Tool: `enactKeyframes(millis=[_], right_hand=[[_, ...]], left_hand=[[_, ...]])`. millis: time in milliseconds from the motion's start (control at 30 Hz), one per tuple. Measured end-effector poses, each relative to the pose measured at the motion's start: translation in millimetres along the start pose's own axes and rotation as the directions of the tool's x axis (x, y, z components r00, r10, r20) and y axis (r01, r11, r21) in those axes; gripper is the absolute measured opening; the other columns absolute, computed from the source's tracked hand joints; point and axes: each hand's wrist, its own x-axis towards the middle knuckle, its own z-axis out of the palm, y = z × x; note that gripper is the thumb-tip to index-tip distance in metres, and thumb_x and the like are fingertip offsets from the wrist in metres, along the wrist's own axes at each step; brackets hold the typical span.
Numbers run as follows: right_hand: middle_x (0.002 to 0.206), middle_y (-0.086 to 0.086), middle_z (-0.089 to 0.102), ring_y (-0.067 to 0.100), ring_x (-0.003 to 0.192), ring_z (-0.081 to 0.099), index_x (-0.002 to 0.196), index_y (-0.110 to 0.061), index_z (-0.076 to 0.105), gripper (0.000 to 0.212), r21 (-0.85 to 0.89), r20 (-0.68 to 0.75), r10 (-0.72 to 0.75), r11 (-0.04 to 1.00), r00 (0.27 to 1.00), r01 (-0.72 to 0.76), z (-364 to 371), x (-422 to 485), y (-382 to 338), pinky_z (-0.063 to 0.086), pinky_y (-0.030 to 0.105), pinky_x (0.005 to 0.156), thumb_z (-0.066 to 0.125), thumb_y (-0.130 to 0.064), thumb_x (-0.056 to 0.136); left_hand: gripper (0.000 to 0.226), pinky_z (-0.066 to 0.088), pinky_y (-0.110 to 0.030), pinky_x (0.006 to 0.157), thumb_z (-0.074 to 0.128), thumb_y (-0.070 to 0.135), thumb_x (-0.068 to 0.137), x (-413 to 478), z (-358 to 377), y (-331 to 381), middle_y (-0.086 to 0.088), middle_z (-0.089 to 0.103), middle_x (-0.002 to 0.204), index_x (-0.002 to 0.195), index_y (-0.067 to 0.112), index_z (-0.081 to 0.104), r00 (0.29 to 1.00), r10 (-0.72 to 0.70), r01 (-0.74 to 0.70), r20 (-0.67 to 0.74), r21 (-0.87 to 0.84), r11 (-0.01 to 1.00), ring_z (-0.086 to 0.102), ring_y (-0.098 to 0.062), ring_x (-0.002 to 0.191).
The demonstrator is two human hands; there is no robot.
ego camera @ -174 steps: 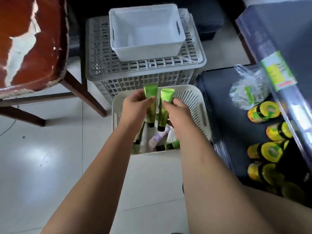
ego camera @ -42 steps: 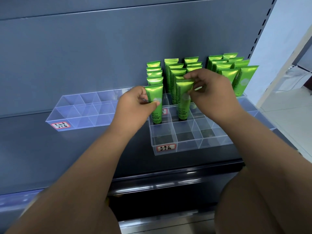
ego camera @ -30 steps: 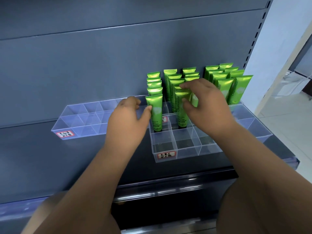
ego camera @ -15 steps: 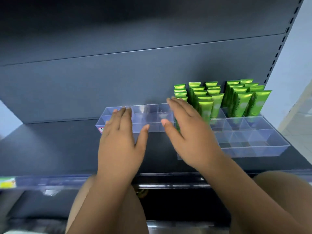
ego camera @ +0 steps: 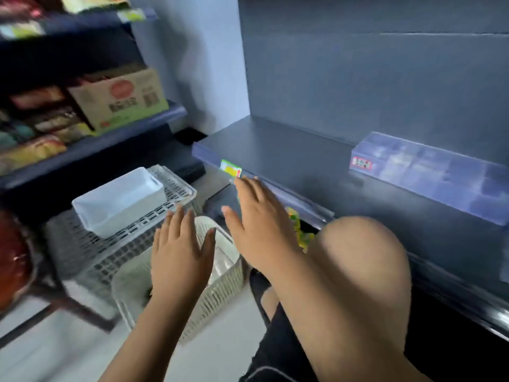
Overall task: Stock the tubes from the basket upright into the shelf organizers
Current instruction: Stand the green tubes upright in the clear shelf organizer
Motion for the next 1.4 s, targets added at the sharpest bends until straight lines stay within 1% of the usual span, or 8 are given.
enactKeyframes(millis=[267,433,800,1000,1167,1200,1300,1400], right_hand=[[0.137,0.009,0.055,0.03,0.126,0.051,0.128,-0.015,0.051,0.041,-0.123,0.511,0.089,0.992,0.855,-0.03,132.1,-4.5,-6.1,0.044,0.04,0.093,0.044,-0.045,0.101],[0.124,0.012,0.062,0.032,0.112,0.059,0.125,-0.012,0.057,0.044,-0.187,0.652,0.266,0.964,0.71,-0.189,189.9,0.6,11.5,0.042,0.037,0.081,0.041,-0.046,0.102],[0.113,0.003,0.066,0.023,0.093,0.057,0.112,-0.024,0.067,0.029,-0.059,0.808,0.296,0.9,0.509,-0.432,376.9,55.7,33.0,0.047,0.033,0.078,0.042,-0.024,0.098],[0.134,0.006,0.065,0.03,0.115,0.063,0.128,-0.023,0.068,0.036,-0.048,0.858,0.215,0.938,0.467,-0.344,470.6,56.0,43.3,0.053,0.035,0.093,0.048,-0.013,0.1],[0.1,0.008,0.068,0.029,0.088,0.066,0.101,-0.015,0.068,0.019,-0.153,0.83,0.123,0.988,0.544,0.009,497.1,49.7,41.2,0.058,0.038,0.075,0.055,-0.004,0.093],[0.098,0.008,0.066,0.028,0.087,0.065,0.098,-0.013,0.066,0.015,-0.176,0.823,0.131,0.984,0.552,0.028,498.7,46.1,40.3,0.056,0.037,0.073,0.056,-0.004,0.093],[0.102,0.011,0.065,0.029,0.094,0.065,0.103,-0.009,0.064,0.012,-0.259,0.822,0.203,0.965,0.532,0.032,503.3,38.8,36.1,0.048,0.036,0.067,0.056,-0.004,0.095],[0.109,0.014,0.066,0.032,0.101,0.065,0.108,-0.005,0.064,0.016,-0.308,0.836,0.285,0.951,0.469,-0.03,505.2,42.0,29.4,0.05,0.039,0.072,0.054,-0.002,0.096]], left_hand=[[0.063,0.023,-0.048,0.124,0.046,0.049,0.101,-40.2,52.9,-99.2,-0.007,0.034,0.163,0.153,0.013,0.038,0.918,-0.331,0.328,0.218,0.05,0.943,0.025,-0.029,0.153],[0.057,0.03,-0.045,0.121,0.049,0.043,0.099,-42.4,102.7,-127.1,-0.008,0.042,0.158,0.148,0.014,0.044,0.822,-0.455,0.476,0.342,0.025,0.879,0.033,-0.03,0.148],[0.047,0.047,-0.038,0.096,0.051,0.032,0.099,-14.9,209.4,-218.1,-0.015,0.057,0.137,0.139,0.009,0.047,0.331,-0.752,0.886,0.57,0.086,0.455,0.057,-0.037,0.121],[0.052,0.046,-0.046,0.106,0.056,0.012,0.097,4.4,264.4,-262.9,-0.024,0.051,0.143,0.146,0.001,0.042,0.156,-0.815,0.961,0.558,0.106,0.256,0.052,-0.041,0.13],[0.042,0.055,-0.024,0.061,0.053,0.009,0.1,12.9,287.4,-255.7,-0.018,0.051,0.148,0.142,0.006,0.05,0.069,-0.83,0.948,0.554,0.222,0.227,0.062,-0.033,0.121],[0.039,0.057,-0.027,0.064,0.052,0.01,0.102,10.1,288.6,-252.3,-0.018,0.051,0.149,0.14,0.005,0.053,0.09,-0.807,0.813,0.584,0.425,0.398,0.063,-0.031,0.12],[0.031,0.051,-0.036,0.072,0.054,0.02,0.103,14.4,291.4,-265.0,-0.02,0.064,0.13,0.126,0.001,0.061,-0.009,-0.902,0.956,0.431,0.267,0.118,0.066,-0.033,0.112],[0.022,0.054,-0.043,0.081,0.055,0.017,0.1,9.1,294.2,-280.2,-0.02,0.068,0.117,0.115,0.003,0.062,-0.002,-0.9,0.93,0.436,0.331,0.158,0.067,-0.037,0.107]])
